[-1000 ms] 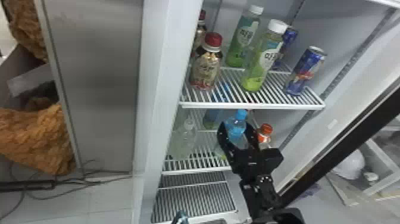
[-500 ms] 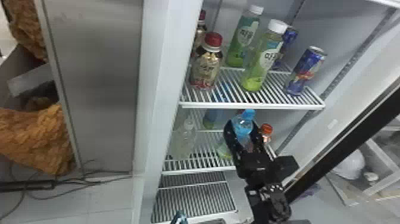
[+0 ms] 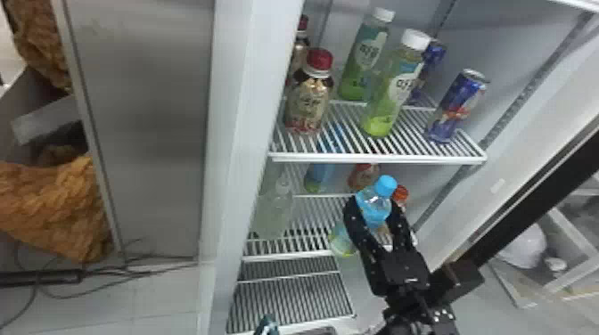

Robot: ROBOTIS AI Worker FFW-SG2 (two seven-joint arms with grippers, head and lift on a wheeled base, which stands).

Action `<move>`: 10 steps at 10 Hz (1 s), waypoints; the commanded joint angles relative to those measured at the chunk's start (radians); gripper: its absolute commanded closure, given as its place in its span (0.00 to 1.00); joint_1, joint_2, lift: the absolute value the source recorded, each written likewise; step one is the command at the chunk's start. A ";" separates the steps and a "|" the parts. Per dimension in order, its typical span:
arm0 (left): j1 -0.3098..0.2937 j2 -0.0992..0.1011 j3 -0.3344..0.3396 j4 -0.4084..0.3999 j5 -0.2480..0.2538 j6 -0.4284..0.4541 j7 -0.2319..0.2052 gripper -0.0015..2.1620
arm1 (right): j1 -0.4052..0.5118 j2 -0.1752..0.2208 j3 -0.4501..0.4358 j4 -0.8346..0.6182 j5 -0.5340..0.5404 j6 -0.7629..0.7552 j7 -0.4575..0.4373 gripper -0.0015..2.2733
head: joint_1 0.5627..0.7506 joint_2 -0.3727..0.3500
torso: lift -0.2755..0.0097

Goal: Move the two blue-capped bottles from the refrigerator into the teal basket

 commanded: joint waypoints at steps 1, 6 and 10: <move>-0.001 0.000 0.000 0.000 0.000 -0.002 0.000 0.53 | 0.044 0.000 -0.010 -0.057 -0.001 0.029 0.015 0.26 | 0.70 0.03 | 0.47; 0.004 0.002 0.006 0.000 0.000 -0.002 0.000 0.53 | 0.204 0.002 -0.046 -0.271 -0.008 0.194 0.089 0.26 | 0.70 0.03 | 0.47; 0.004 0.002 0.006 0.000 0.000 -0.004 0.000 0.53 | 0.287 0.020 -0.090 -0.369 -0.011 0.322 0.163 0.26 | 0.70 0.03 | 0.47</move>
